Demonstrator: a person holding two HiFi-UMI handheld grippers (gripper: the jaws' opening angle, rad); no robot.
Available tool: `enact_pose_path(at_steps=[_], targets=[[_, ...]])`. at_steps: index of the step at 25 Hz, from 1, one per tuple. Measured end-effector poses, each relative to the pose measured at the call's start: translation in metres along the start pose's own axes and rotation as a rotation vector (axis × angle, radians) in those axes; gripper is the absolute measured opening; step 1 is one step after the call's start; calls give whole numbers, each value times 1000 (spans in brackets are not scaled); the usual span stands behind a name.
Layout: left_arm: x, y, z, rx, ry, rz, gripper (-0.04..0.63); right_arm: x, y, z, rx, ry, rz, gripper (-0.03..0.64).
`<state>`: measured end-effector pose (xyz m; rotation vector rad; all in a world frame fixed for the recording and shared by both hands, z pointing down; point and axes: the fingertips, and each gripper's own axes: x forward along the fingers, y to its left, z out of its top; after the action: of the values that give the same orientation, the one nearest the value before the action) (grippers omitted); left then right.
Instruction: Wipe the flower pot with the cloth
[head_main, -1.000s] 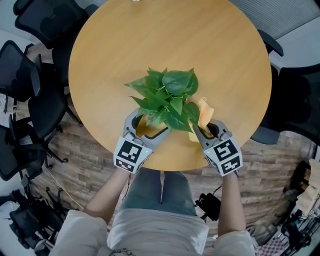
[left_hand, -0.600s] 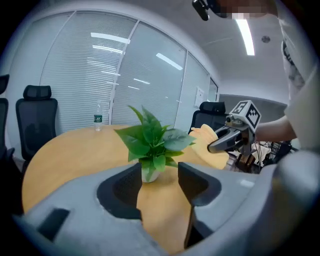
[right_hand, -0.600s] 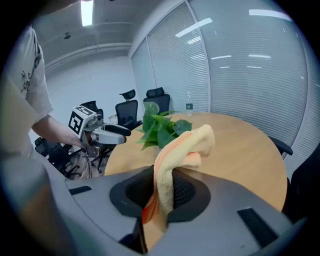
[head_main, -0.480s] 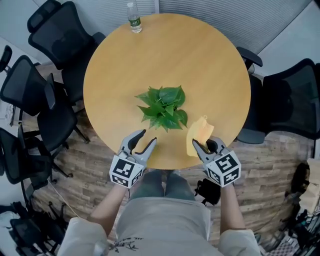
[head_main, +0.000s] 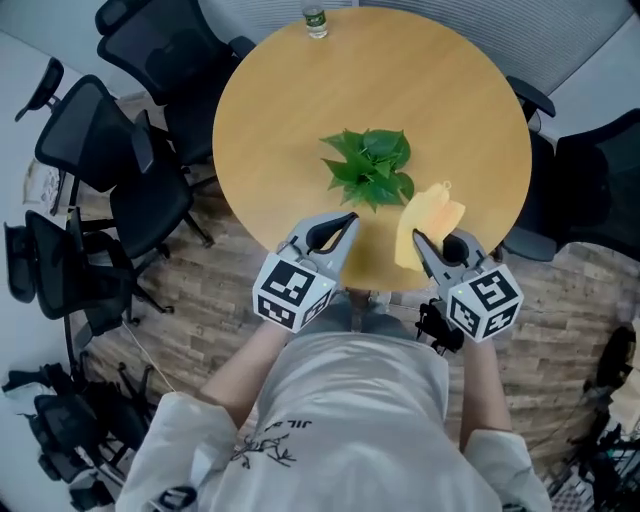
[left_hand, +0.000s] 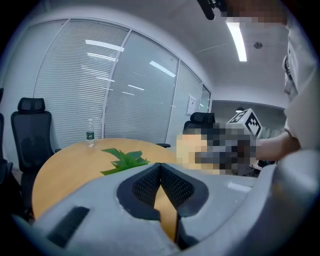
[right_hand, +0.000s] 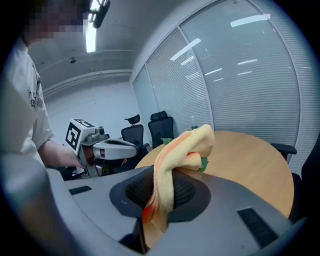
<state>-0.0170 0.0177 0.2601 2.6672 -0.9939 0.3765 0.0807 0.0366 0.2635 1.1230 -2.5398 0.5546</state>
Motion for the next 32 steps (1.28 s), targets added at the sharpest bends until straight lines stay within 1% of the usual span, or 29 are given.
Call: enact_pose_path(at_steps=[3,6,9,12,18,25,29,32], targets=[[-11,-4,14,14,-11,-1,11,-2,13,18,15,-45,17,61],[-14,-7,22,6,-31,-3,11,-4,19,32,38,-86,25,61],[-16,-5,27,-8,-47,11,11,-4,24,45,47,-116,42,61],[-18,-1,29,-25,-59,26,11,-2,28,51,39,-118,52,61],[-22,6,33,-24,-63,44,11,4,30,52,59,-128,63,61],[-19,6,35,-30,-66,27,11,5,30,52,84,-137,60,61],[-19,5,40,-18,-70,16,11,5,31,57,74,-141,68,61],[-20,7,44,-12,-77,20,11,3,30,58,65,-143,54,60]])
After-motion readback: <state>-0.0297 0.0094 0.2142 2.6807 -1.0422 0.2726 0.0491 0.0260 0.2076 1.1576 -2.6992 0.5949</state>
